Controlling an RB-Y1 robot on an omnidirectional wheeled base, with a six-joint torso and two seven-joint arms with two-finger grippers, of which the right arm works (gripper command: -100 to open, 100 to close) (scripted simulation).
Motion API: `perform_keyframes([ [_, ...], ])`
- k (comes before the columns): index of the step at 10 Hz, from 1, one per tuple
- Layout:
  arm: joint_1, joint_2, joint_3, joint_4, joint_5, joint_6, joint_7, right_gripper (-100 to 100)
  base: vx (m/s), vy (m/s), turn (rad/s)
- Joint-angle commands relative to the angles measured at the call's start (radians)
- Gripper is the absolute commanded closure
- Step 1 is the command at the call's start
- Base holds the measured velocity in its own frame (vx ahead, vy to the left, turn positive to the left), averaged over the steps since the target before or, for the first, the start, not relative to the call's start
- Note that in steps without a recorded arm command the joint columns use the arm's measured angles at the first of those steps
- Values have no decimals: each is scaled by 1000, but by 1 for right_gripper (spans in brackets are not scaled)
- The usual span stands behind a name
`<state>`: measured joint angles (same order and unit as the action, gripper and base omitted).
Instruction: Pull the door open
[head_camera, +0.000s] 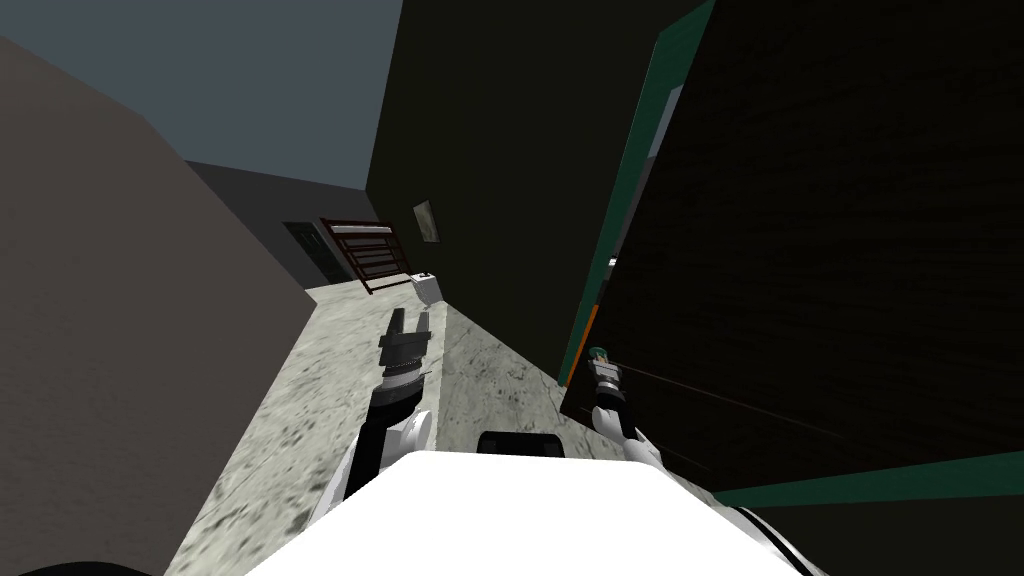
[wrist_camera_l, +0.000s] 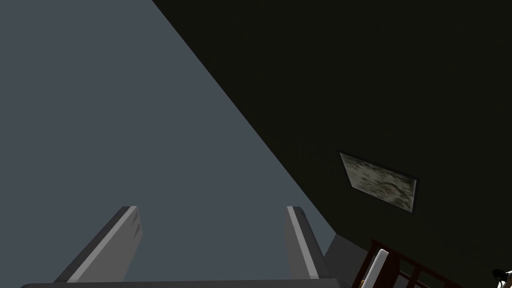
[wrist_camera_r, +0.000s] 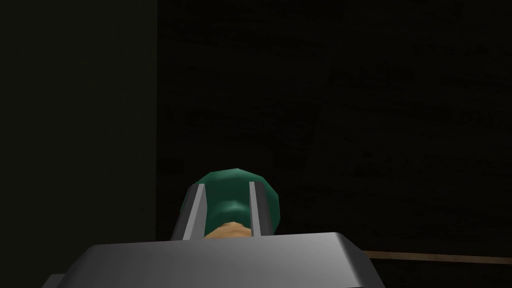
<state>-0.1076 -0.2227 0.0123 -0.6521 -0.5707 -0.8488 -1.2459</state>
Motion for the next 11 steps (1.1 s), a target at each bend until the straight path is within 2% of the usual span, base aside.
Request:
perform_keyframes([
  [1, 12, 9, 4, 11, -4, 16, -40, 100, -23, -23, 28],
  [2, 9, 10, 4, 12, -6, 16, -62, 100, -18, -25, 26],
  [4, 9, 10, 4, 12, -6, 16, -62, 100, -6, -10, 3],
  [6, 4, 11, 3, 16, -9, 17, -104, 100, -10, -18, 22],
  [10, 2, 12, 3, 18, -11, 17, -126, 100, -6, -11, 8],
  [11, -14, 4, 0, 12, -10, 2, -123, 100, -11, -1, -5],
])
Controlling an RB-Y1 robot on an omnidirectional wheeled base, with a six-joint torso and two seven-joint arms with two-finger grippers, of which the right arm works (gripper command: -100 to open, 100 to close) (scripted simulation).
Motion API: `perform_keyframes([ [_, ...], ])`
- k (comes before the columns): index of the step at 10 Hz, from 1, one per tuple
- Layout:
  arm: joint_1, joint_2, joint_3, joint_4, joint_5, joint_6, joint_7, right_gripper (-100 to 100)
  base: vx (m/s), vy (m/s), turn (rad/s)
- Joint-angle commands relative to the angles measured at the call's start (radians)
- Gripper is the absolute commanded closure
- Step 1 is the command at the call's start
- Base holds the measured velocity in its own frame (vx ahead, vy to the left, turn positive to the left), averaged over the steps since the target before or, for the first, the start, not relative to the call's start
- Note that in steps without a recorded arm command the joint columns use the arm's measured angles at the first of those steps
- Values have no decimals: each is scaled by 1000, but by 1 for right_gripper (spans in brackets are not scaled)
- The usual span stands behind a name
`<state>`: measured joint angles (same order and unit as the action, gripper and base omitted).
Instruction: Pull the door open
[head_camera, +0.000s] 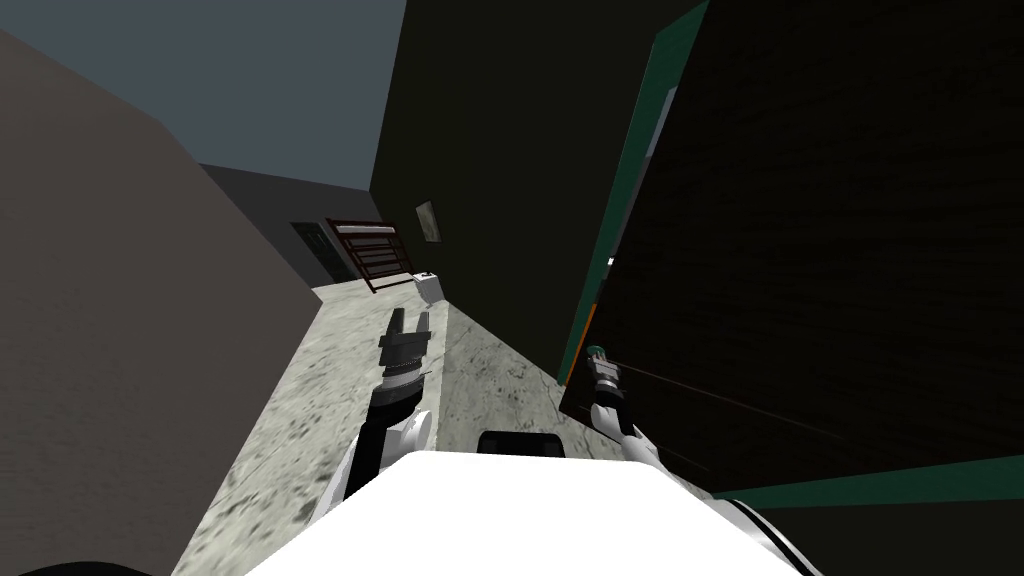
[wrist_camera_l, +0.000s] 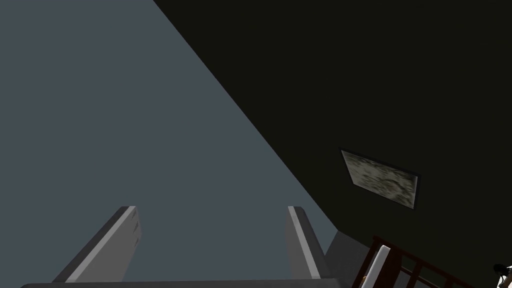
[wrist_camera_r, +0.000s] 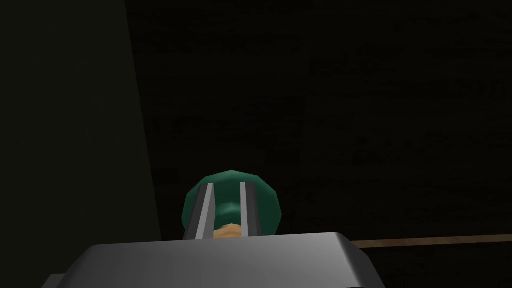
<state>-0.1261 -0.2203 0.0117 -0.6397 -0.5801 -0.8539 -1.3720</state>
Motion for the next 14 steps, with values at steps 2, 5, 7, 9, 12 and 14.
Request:
perform_keyframes([
  [2, 13, -18, 16, 1, 7, -1, -32, 100, -142, 81, 130],
  [5, 27, -38, 33, 3, 14, -1, -65, 100, -120, 32, 69],
  [7, 39, -54, 48, 4, 20, -2, -93, 100, -163, 5, 112],
  [9, 54, -75, 67, 5, 28, -3, -130, 100, -170, 5, 137],
  [12, 74, -104, 91, 7, 38, -4, -179, 100, -203, -20, 92],
  [14, 74, -104, 91, 7, 38, -4, -179, 100, -111, -23, 50],
])
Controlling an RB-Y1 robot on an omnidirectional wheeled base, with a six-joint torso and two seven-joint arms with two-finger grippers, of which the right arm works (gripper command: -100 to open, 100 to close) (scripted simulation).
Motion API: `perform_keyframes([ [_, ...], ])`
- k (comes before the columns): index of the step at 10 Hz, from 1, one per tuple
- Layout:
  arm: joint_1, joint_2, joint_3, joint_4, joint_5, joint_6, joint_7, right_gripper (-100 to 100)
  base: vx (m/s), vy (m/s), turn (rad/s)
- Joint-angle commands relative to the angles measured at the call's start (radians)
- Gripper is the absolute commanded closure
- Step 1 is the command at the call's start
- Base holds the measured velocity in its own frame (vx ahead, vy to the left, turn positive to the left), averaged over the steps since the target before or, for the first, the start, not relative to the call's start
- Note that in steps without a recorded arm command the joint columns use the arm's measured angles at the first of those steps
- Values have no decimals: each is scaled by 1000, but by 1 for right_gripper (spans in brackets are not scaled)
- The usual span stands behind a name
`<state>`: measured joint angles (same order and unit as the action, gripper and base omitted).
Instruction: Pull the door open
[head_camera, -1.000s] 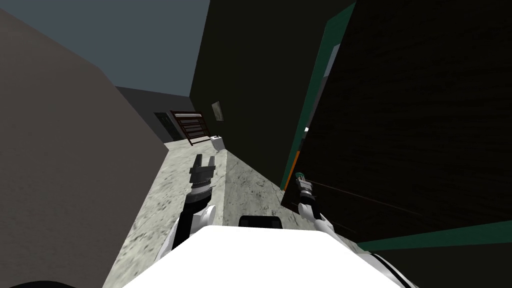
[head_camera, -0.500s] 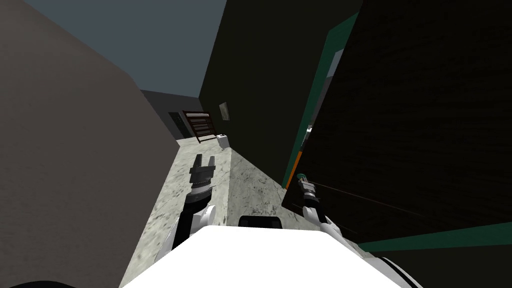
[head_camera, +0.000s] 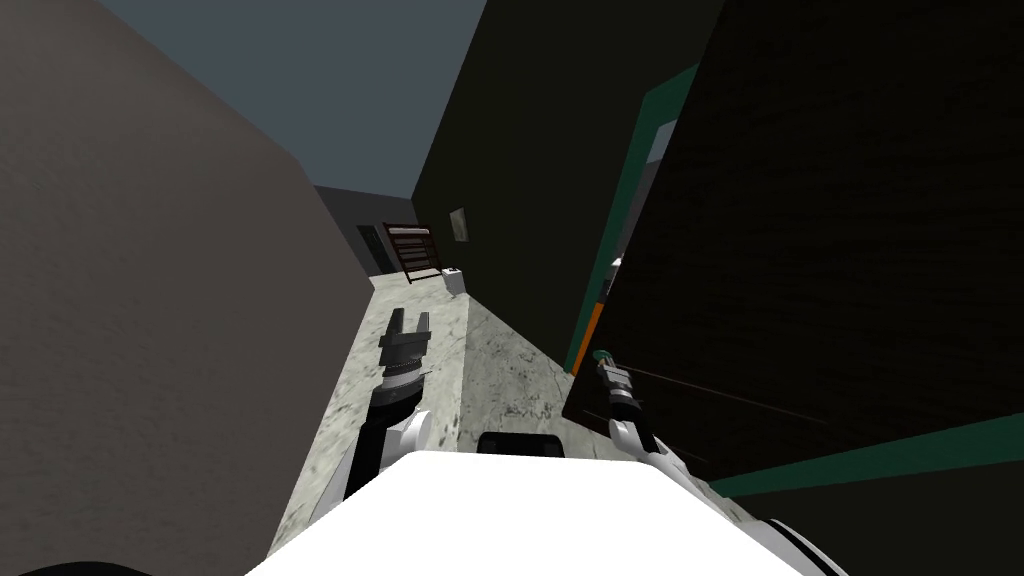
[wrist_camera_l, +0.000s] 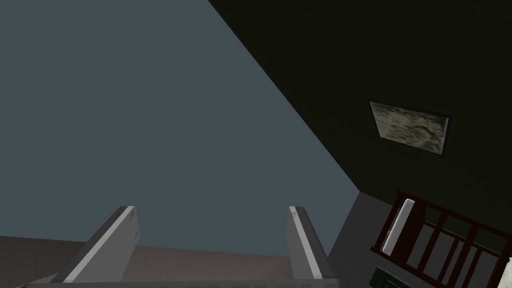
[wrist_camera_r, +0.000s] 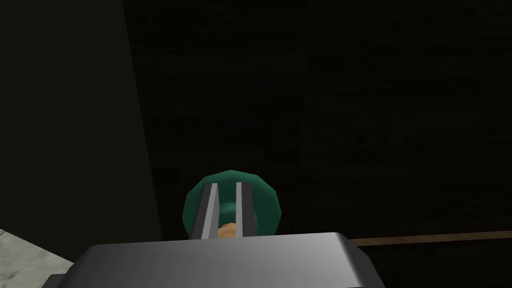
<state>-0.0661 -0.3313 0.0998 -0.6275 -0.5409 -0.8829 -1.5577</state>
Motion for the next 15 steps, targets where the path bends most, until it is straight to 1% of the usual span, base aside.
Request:
perform_keyframes([
  [1, 0, 0, 0, 0, 0, 0, 0, 100, -25, 3, -9],
  [2, 10, -11, 20, -12, 10, -2, -16, 100, -169, -10, 80],
  [5, 26, -27, 54, -20, 26, -5, -47, 100, -228, -35, 99],
  [6, 29, -30, 60, -21, 29, -6, -53, 100, -188, -18, 48],
  [8, 29, -30, 60, -21, 29, -6, -53, 100, -58, 10, -6],
  [9, 38, -39, 79, -26, 38, -7, -69, 100, -68, -14, 60],
  [10, 43, -45, 90, -28, 43, -8, -80, 100, -173, -60, 96],
  [13, 43, -45, 90, -28, 43, -8, -80, 100, -65, -8, 14],
  [14, 54, -56, 113, -34, 54, -10, -100, 100, -147, -29, 54],
  [15, 54, -56, 113, -34, 54, -10, -100, 100, -194, -42, 81],
])
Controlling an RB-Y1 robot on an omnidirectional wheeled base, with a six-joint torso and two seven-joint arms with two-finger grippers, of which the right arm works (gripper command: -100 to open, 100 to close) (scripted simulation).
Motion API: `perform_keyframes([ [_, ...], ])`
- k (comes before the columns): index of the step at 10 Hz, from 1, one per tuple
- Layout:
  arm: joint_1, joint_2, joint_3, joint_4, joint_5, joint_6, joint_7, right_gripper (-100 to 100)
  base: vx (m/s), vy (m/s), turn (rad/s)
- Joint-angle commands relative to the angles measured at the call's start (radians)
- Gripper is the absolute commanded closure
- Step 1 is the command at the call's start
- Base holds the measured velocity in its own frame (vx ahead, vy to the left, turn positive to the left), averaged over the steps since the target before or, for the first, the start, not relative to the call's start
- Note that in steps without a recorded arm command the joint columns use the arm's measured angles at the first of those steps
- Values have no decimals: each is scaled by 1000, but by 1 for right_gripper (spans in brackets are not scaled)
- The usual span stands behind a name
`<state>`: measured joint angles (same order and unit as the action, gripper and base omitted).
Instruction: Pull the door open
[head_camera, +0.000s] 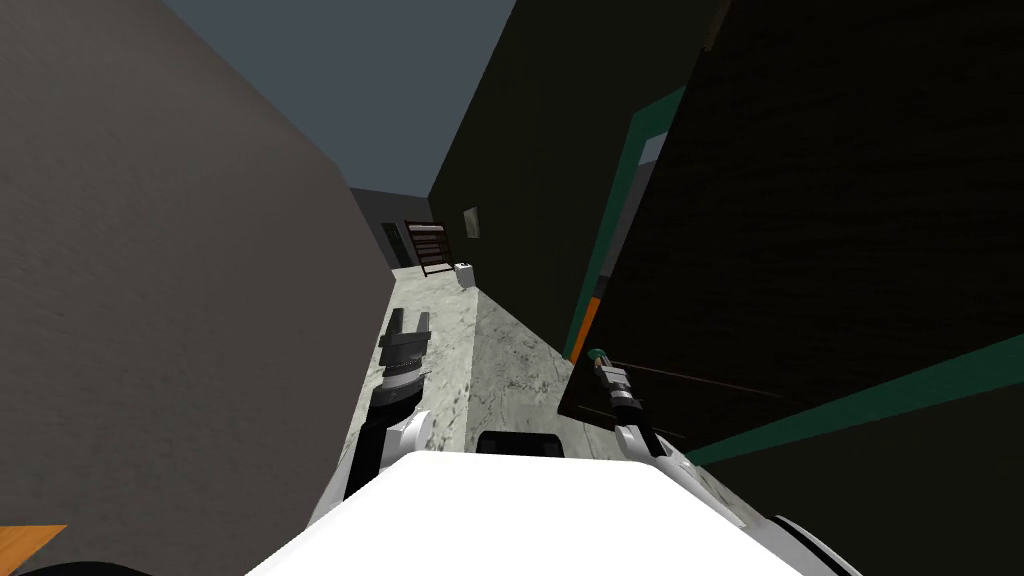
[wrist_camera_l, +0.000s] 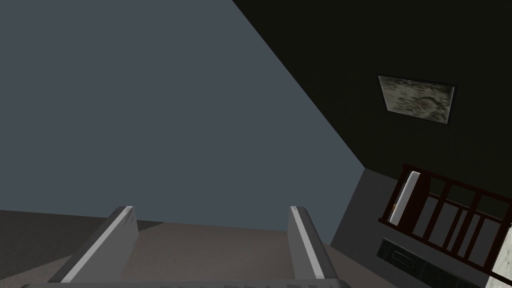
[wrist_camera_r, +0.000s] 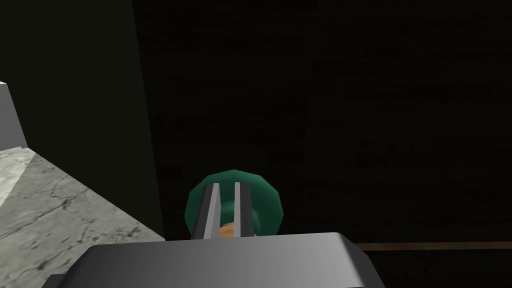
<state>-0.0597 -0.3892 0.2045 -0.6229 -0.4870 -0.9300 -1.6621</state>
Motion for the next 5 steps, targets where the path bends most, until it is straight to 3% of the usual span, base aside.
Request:
perform_keyframes([
  [1, 48, 2, 8, -38, 0, 37, 4, 100, -96, -7, 25],
  [2, 48, 2, 8, -38, 0, 37, 4, 100, -20, 13, -12],
  [3, 30, -4, 3, -43, -1, 21, 2, 100, -16, 10, -13],
  [5, 50, -25, 34, -52, 17, 5, -28, 100, -188, -63, 104],
])
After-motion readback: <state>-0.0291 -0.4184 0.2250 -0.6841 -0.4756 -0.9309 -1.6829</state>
